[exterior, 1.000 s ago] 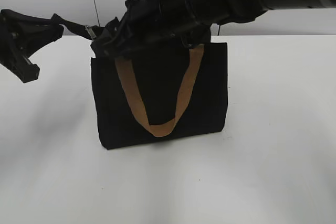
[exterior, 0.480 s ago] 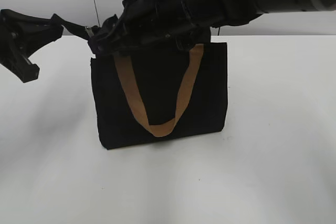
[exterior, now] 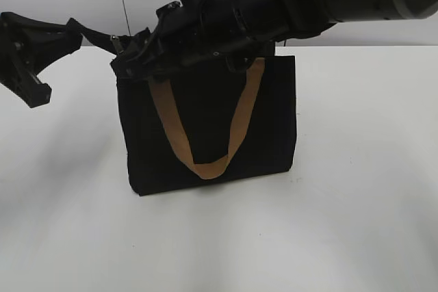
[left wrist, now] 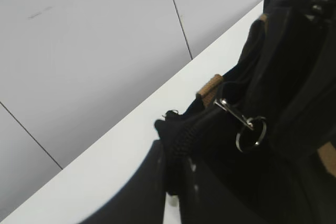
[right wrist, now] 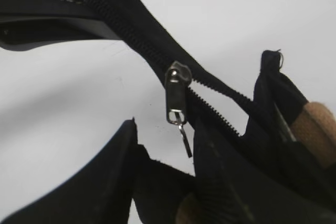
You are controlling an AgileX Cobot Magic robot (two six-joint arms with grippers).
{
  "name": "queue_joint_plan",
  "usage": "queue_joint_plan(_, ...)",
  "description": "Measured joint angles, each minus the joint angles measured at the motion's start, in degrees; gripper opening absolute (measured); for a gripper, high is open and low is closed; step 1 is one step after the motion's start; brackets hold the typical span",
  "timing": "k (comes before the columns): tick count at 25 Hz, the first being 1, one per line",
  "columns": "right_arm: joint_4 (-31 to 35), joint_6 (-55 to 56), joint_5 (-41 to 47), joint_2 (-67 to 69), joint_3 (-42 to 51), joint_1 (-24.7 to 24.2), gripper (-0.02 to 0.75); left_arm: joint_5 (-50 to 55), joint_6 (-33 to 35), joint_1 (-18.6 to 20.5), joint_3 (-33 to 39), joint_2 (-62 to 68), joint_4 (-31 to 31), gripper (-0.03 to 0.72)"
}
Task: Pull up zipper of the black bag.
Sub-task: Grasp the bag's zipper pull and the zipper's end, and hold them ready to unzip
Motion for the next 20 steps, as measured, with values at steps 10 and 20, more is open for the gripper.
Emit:
queue_joint_plan(10,1.9,-1.2,-0.3,0.9,-0.2,0.0,0.254,0.0,0.0,0.0,0.0,0.0,0.0,0.026)
queue_joint_plan(20,1.9,-1.2,-0.5,0.9,-0.2,0.0,0.085,0.0,0.0,0.0,0.0,0.0,0.0,0.025)
